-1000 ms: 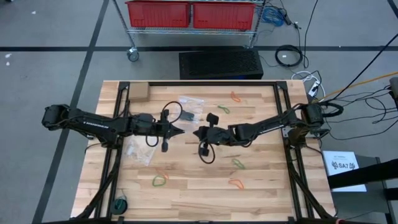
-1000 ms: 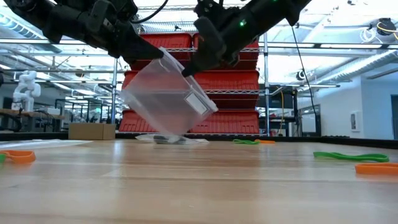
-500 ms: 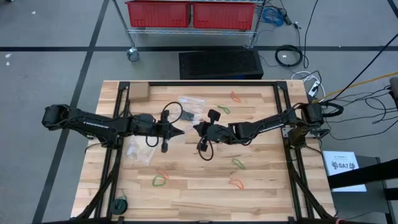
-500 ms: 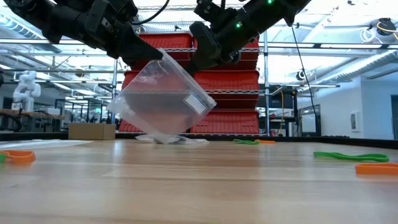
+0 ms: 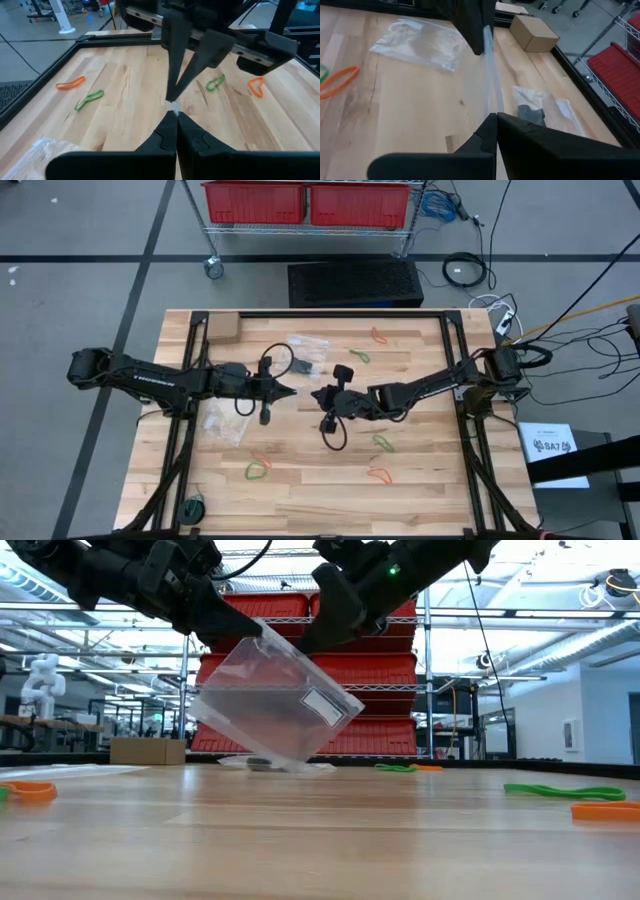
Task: Sort rubber bands
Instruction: Open the right transparent zip bag
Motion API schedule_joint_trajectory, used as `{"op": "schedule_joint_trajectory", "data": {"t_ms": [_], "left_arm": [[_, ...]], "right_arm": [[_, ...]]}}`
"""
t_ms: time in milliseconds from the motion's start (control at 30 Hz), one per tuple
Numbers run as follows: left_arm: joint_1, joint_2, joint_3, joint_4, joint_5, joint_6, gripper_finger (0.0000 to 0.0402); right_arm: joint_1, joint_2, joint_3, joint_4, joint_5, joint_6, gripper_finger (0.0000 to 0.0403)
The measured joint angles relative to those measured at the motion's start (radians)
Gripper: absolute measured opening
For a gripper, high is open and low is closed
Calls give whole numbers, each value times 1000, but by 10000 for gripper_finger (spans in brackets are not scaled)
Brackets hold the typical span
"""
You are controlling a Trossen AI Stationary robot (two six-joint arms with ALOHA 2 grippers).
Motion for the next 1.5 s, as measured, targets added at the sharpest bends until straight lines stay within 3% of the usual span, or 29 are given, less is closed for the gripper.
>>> {"op": "schedule_joint_trajectory", "data": {"t_ms": [133, 300, 767, 967, 1100, 1233, 1500], "left_arm": [[0, 0, 0, 0, 0, 0, 0], [0, 0, 0, 0, 0, -1, 0], [0, 0, 0, 11, 0, -23, 0], [0, 0, 0, 13, 0, -23, 0], [0, 0, 0, 28, 0, -24, 0], [0, 0, 0, 29, 0, -25, 0], [0, 0, 0, 36, 0, -26, 0]], "right_arm": [[1, 0, 0, -4, -9, 19, 0], [-23, 8, 0, 4, -114, 54, 0], [-94, 77, 0, 159, -129, 61, 0], [-104, 77, 0, 174, -382, 51, 0], [-96, 77, 0, 185, -319, 78, 3], [-99, 77, 0, 185, -280, 82, 41], [-124, 78, 0, 202, -288, 146, 168]]}}
